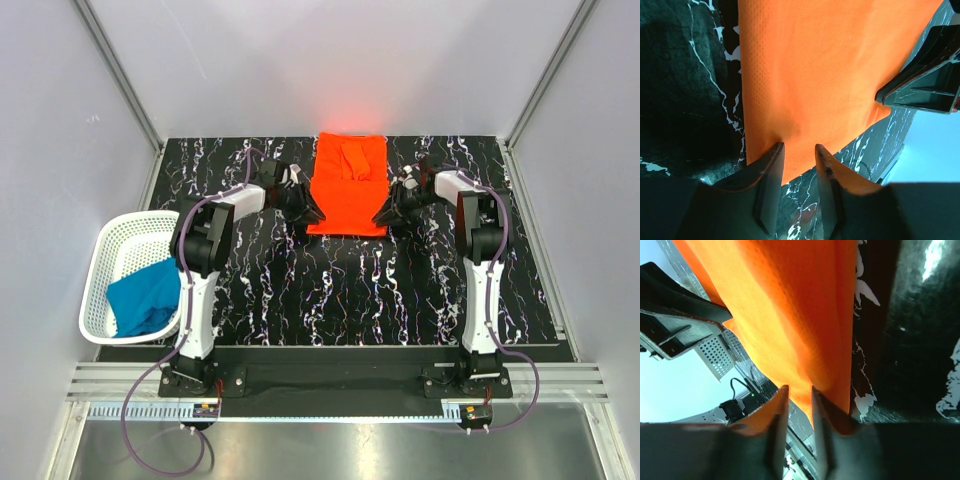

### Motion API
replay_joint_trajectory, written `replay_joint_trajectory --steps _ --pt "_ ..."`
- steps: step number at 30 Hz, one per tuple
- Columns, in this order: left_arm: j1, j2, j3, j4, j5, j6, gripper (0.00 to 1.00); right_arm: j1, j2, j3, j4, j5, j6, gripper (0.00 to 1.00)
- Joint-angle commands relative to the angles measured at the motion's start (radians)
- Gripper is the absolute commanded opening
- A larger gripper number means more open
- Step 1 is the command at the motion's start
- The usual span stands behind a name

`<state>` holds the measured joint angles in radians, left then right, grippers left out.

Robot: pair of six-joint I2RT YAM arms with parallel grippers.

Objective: Fold and stack the t-shirts
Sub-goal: Fold the tshirt

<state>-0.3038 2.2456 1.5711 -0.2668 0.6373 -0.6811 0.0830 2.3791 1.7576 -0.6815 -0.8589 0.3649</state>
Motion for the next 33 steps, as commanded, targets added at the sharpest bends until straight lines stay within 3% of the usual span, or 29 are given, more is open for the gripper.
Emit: replay_joint_trajectory --steps 1,3,7,15,26,30,33 --pt "0.000 -0.053 0.035 -0.012 0.007 0.000 0.40 -0.005 -0.040 0.029 0.010 -0.022 0.019 0.34" --pt "0.002 -0.072 0.053 -0.011 -0.001 0.009 0.43 -0.009 -0.081 0.031 0.011 -0.002 0.046 0.41" --pt "0.008 -0.014 0.113 0.038 0.048 0.003 0.45 -0.012 -0.022 0.100 0.034 -0.018 0.089 0.41" --pt "0.031 0.118 0.154 0.340 0.108 -0.170 0.42 -0.025 0.133 0.308 0.146 -0.078 0.232 0.25" --pt "0.066 0.420 0.458 0.661 0.163 -0.415 0.42 -0.061 0.433 0.616 0.309 -0.180 0.350 0.24" --pt "0.075 0.477 0.540 0.663 0.177 -0.437 0.43 -0.072 0.480 0.701 0.313 -0.178 0.419 0.25" --pt "0.084 0.422 0.491 0.656 0.182 -0.430 0.44 -0.075 0.444 0.712 0.313 -0.164 0.453 0.27"
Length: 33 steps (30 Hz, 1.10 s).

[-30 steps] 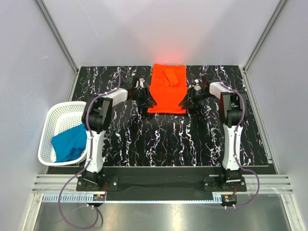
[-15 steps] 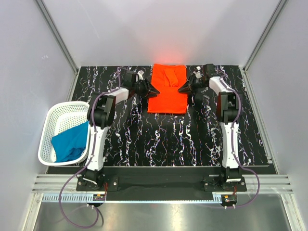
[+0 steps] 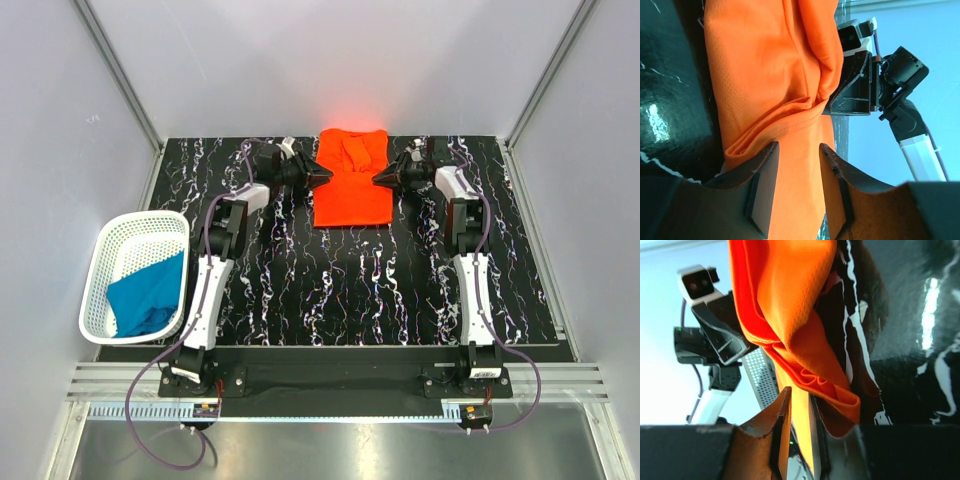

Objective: Fold and stack the t-shirts
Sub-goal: Fold the tshirt

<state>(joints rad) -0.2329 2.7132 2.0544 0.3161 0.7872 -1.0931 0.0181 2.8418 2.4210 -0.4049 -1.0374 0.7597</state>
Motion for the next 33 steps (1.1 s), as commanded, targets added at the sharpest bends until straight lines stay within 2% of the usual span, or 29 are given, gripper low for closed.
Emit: replay_joint_trajectory --steps 1,7,10,15,20,22,28,33 --pt "0.014 -0.094 -0.037 0.068 0.032 -0.008 0.44 -0.012 -0.048 0.049 0.034 0.016 0.067 0.27" --pt "0.015 -0.312 -0.198 -0.066 0.014 0.111 0.47 -0.014 -0.229 -0.046 0.034 0.019 0.125 0.31" --pt "0.009 -0.426 -0.369 -0.026 0.007 0.095 0.47 -0.012 -0.356 -0.190 0.035 0.023 0.110 0.32" --pt "-0.046 -0.516 -0.496 0.008 0.032 0.093 0.46 0.008 -0.511 -0.491 0.044 0.010 0.031 0.34" --pt "-0.089 -0.523 -0.628 0.075 0.035 0.090 0.46 0.037 -0.604 -0.791 0.161 -0.009 0.001 0.34" --pt "-0.088 -0.491 -0.649 0.071 0.030 0.111 0.45 0.036 -0.611 -0.891 0.277 -0.016 0.038 0.33" --pt "-0.049 -0.414 -0.663 0.051 0.032 0.130 0.44 0.026 -0.543 -0.976 0.367 -0.001 0.021 0.32" --pt "-0.054 -0.415 -0.648 -0.150 0.000 0.246 0.43 0.023 -0.545 -1.046 0.379 0.031 0.012 0.31"
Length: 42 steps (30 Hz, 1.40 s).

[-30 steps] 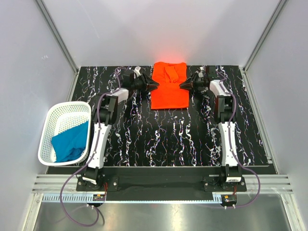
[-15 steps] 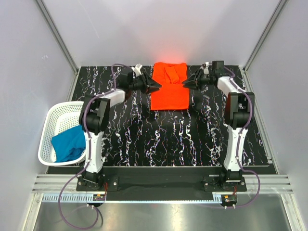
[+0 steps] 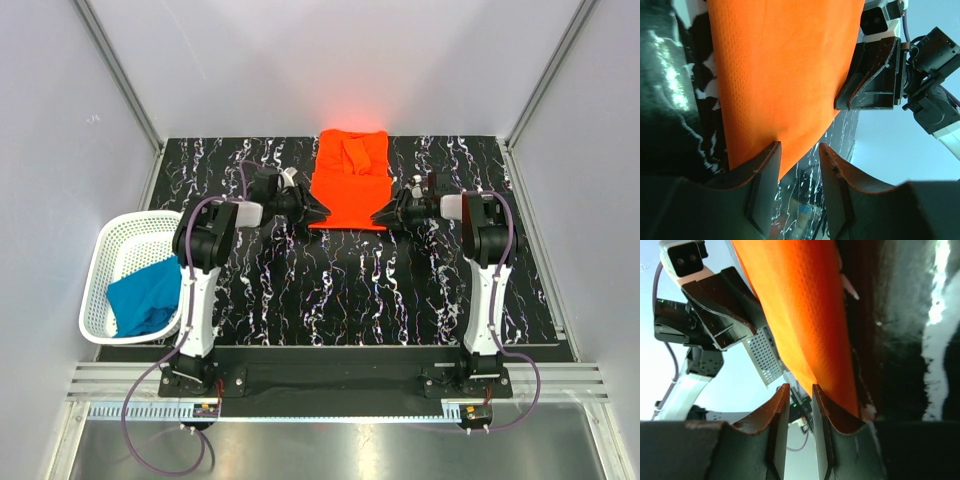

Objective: Fold and stack the t-shirts
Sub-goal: Fold the tshirt

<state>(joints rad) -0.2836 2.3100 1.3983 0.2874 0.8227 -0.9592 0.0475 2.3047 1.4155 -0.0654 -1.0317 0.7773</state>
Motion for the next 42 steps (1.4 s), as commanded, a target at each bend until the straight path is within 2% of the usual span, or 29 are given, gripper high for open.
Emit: replay_joint_trajectory --steps 1,4,15,18,20,22,27,30,33,34,37,40,42 --pt "-0.003 -0.014 -0.001 -0.186 -0.046 0.141 0.43 -0.006 -0.020 -0.073 0.038 0.033 -0.006 0.31" --pt "-0.005 -0.040 -0.073 -0.229 -0.069 0.149 0.42 -0.006 -0.066 -0.137 0.036 0.070 -0.003 0.31" --pt "-0.097 -0.254 -0.428 -0.183 -0.106 0.148 0.43 0.054 -0.277 -0.443 -0.074 0.176 -0.096 0.33" --pt "-0.103 -0.349 -0.478 -0.189 -0.122 0.154 0.44 0.055 -0.379 -0.510 -0.108 0.191 -0.119 0.36" --pt "-0.104 -0.427 -0.478 -0.266 -0.158 0.192 0.45 0.054 -0.447 -0.520 -0.169 0.205 -0.137 0.37" --pt "-0.103 -0.483 -0.469 -0.351 -0.181 0.224 0.47 0.054 -0.522 -0.521 -0.220 0.244 -0.147 0.43" --pt "-0.112 -0.732 -0.550 -0.412 -0.250 0.198 0.56 0.055 -0.706 -0.553 -0.327 0.314 -0.107 0.56" --pt "-0.123 -0.889 -0.642 -0.425 -0.327 0.131 0.60 0.055 -0.796 -0.592 -0.372 0.366 -0.072 0.63" --pt "-0.135 -1.004 -0.766 -0.406 -0.439 -0.010 0.62 0.054 -0.875 -0.656 -0.367 0.424 -0.004 0.64" --pt "-0.138 -1.074 -0.804 -0.336 -0.482 -0.101 0.61 0.055 -0.896 -0.690 -0.357 0.461 0.037 0.64" --pt "-0.166 -1.158 -0.929 -0.198 -0.560 -0.275 0.61 0.058 -0.962 -0.749 -0.315 0.518 0.115 0.63" --pt "-0.193 -1.138 -0.975 -0.105 -0.620 -0.373 0.61 0.080 -0.992 -0.818 -0.231 0.536 0.216 0.61" --pt "-0.206 -1.071 -0.966 -0.076 -0.632 -0.415 0.60 0.104 -0.987 -0.878 -0.156 0.548 0.273 0.58"
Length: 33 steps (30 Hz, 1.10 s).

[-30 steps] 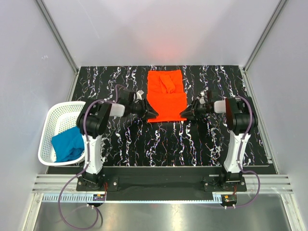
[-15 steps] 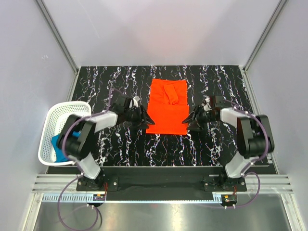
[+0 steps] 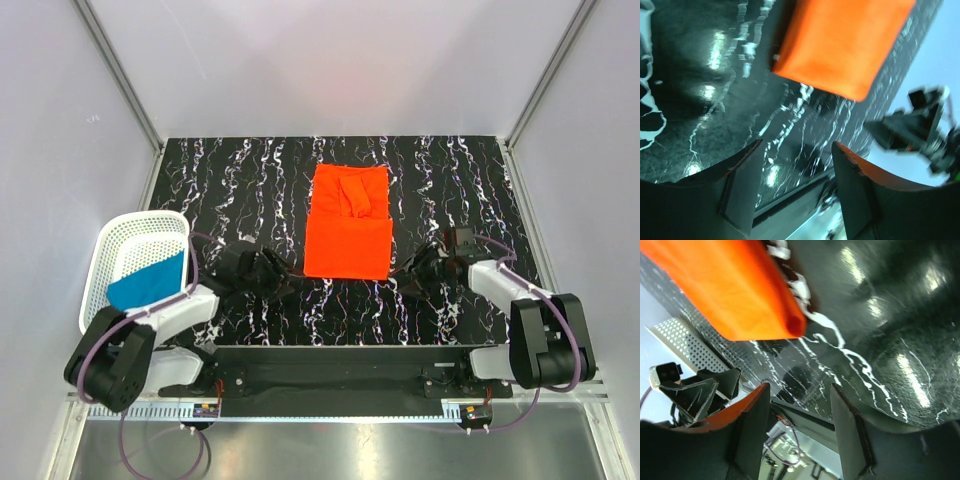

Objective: Fold and stack the t-shirts
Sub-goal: Fold the tshirt

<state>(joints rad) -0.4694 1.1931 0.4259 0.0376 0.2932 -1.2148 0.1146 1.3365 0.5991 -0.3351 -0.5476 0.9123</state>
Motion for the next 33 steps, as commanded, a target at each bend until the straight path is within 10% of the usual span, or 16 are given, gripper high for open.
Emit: replay_joint_trajectory --steps 1,6,33 --pt "-0.021 0.068 0.004 0.203 -0.103 -0.184 0.59 0.066 -0.016 -0.083 0.143 0.070 0.198 0.57" --pt "-0.054 0.198 -0.046 0.393 -0.127 -0.321 0.57 0.122 0.029 -0.163 0.327 0.115 0.312 0.56" --pt "-0.103 0.370 -0.009 0.292 -0.282 -0.494 0.45 0.160 0.121 -0.248 0.524 0.304 0.473 0.53"
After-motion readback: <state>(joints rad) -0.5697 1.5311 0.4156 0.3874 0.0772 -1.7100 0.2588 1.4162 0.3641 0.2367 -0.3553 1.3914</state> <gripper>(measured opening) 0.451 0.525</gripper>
